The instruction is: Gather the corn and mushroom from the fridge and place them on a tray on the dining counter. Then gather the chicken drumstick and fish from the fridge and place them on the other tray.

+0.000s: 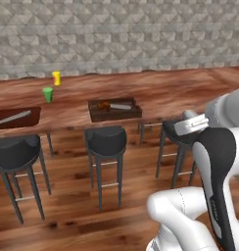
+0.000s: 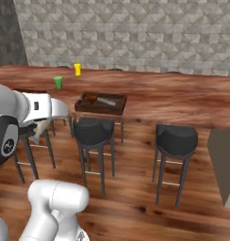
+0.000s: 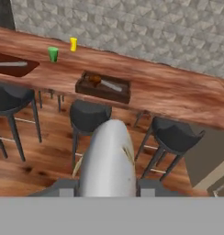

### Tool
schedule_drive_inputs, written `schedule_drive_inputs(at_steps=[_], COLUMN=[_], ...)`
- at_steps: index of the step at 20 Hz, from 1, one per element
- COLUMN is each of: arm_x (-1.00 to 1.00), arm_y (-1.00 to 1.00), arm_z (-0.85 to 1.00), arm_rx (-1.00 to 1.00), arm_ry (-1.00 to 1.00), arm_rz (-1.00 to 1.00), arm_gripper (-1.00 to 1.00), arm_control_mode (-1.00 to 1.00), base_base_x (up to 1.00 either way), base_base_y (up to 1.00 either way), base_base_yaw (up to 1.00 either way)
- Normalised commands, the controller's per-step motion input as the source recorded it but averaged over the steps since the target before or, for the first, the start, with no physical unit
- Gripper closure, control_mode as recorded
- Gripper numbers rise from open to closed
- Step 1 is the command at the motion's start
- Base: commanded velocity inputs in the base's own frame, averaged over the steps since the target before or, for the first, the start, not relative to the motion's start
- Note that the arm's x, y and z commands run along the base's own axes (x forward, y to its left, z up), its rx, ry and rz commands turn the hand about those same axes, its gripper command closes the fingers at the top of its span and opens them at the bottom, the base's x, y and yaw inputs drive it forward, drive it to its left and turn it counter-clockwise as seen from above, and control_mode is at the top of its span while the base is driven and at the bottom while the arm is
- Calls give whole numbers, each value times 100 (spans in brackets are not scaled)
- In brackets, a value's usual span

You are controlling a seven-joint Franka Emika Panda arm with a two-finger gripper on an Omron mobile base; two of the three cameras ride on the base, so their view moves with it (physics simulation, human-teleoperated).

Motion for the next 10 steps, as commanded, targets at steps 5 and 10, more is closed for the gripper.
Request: schedule_drive_inputs(at_steps=[5, 10], arm_x=[0, 0], arm_y=[0, 0], arm_z=[0, 0], arm_rx=[0, 0], arm_ry=[0, 0], arm_rz=[0, 0], arm_gripper=[100, 100], arm_control_mode=[100, 100], base_base_x=[76, 64], base_base_y=[-26, 0], base_base_yaw=[5, 7])
